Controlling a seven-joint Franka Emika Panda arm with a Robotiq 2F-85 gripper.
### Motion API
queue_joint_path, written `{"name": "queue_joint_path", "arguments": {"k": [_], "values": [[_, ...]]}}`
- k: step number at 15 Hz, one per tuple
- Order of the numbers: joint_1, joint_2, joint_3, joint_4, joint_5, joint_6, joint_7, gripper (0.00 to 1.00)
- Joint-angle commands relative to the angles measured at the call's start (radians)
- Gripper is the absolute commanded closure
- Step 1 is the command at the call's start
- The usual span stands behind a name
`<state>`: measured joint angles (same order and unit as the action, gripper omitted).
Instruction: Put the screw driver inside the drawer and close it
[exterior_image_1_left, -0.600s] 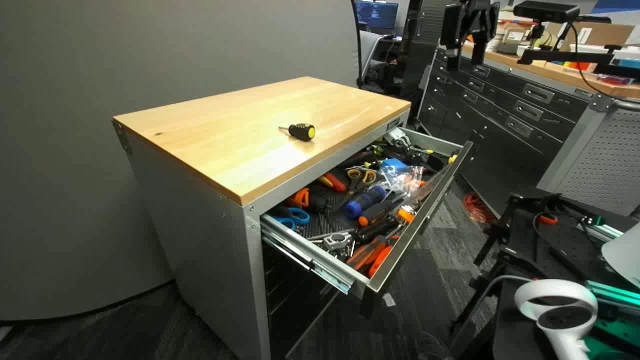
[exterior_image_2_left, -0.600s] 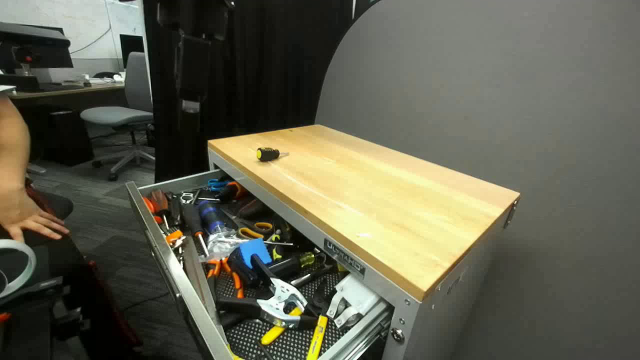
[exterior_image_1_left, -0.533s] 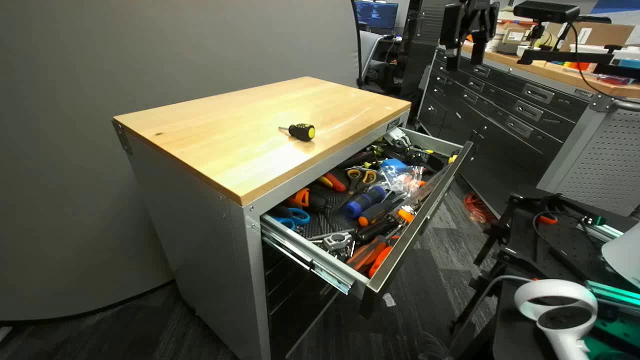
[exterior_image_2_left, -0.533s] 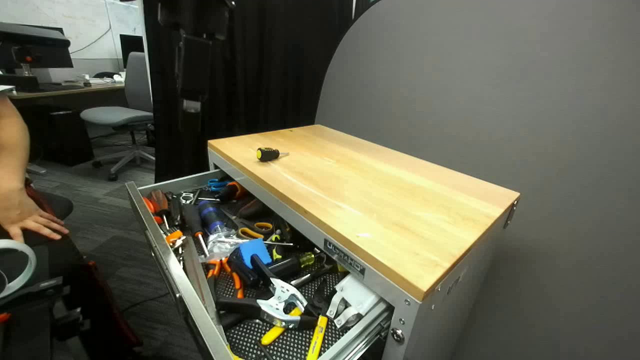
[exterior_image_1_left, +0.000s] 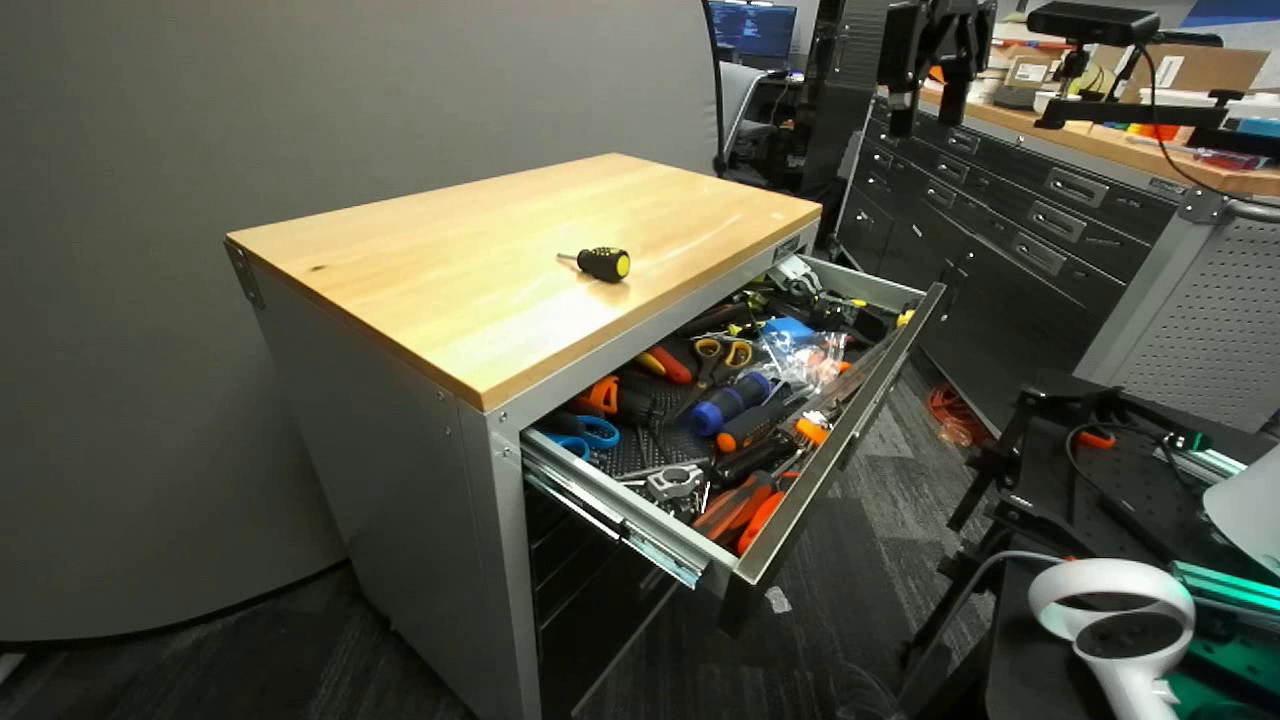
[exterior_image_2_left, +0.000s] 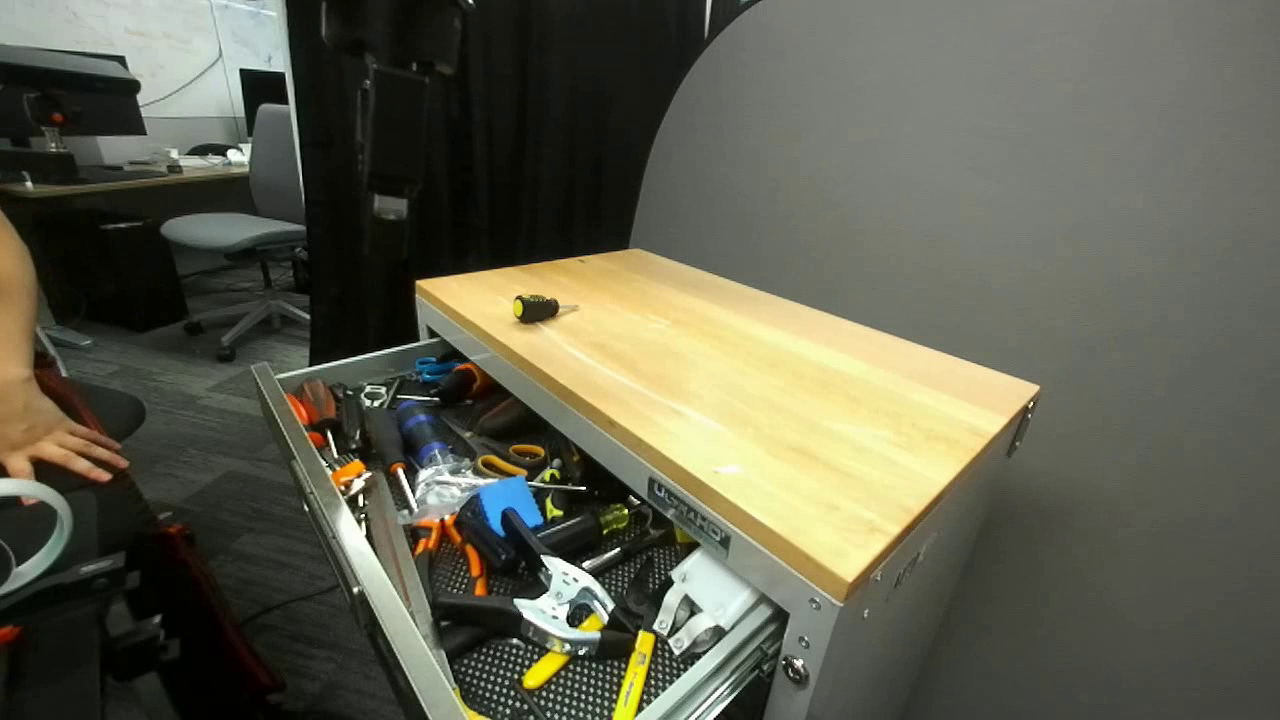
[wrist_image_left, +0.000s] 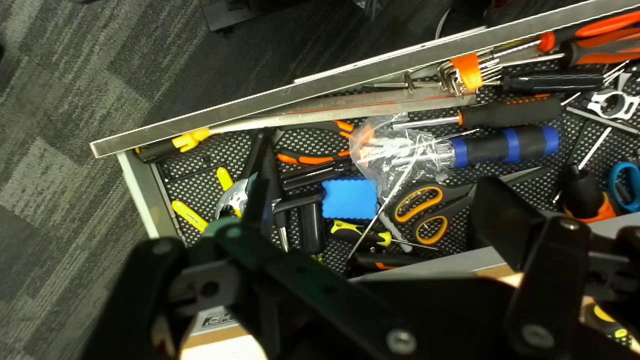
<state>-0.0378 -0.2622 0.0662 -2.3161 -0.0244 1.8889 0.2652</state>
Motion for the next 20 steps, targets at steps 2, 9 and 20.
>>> {"name": "queue_joint_path", "arguments": {"k": [2,9,20], "values": [[0.052,0.134,0.028,0.066,0.038,0.124,0.022,0.00],[0.164,0.358,0.092,0.243,0.080,0.318,0.033,0.00],[0.196,0.475,0.082,0.283,0.092,0.549,0.041,0.00]]}}
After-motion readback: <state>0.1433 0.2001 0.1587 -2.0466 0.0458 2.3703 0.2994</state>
